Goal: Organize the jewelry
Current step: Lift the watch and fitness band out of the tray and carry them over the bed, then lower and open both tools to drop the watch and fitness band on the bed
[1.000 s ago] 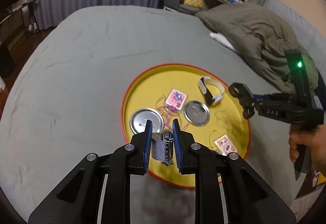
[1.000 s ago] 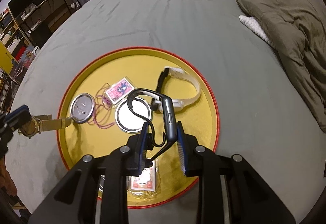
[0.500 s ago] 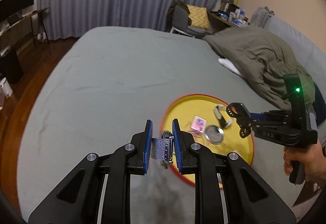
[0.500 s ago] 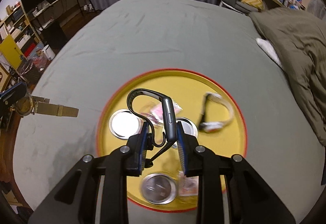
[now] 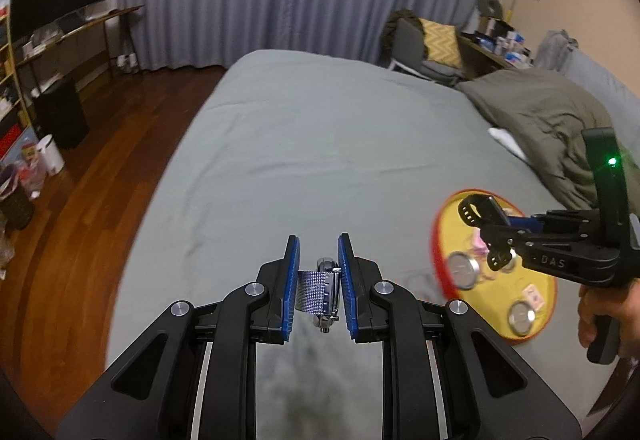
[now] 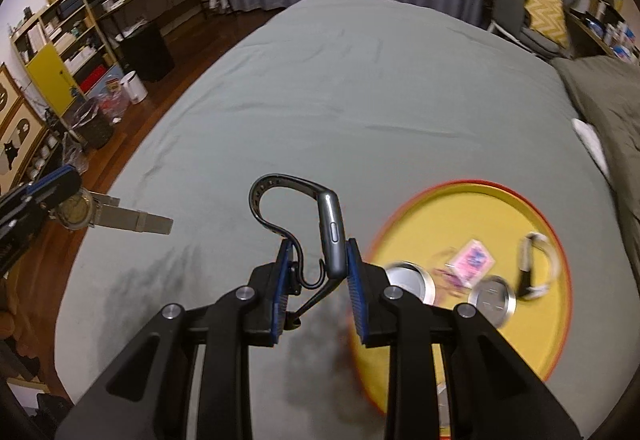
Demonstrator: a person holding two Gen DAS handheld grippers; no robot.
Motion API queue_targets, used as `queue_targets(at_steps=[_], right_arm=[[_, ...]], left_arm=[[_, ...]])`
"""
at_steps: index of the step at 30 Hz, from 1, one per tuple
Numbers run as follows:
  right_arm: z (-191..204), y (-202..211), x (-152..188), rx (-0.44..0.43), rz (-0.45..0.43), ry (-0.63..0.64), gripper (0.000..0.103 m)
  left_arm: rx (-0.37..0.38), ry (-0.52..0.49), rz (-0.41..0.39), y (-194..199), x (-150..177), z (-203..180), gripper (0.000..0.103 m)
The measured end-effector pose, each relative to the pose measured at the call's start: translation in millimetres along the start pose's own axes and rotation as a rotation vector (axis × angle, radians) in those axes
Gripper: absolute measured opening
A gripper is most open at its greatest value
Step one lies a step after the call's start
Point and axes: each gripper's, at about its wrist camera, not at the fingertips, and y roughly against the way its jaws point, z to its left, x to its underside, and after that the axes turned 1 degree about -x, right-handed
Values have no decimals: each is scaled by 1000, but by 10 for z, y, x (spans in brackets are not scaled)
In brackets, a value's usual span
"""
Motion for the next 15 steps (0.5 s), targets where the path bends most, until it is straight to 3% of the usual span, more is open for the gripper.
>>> queue_targets(at_steps=[4, 5, 6, 15], right_arm=[[385, -217, -103, -25, 16, 22, 25], [486, -289, -121, -32, 23, 28, 25], [575, -361, -130, -38, 31, 31, 25], [1123, -1110, 11, -50, 162, 16, 25]], left_arm=[[-22, 26, 11, -49, 57, 340, 17], [-25, 31, 13, -69, 74, 426, 13], [-23, 35, 16, -91, 87, 502, 0], [21, 78, 102, -595, 331, 907, 0]])
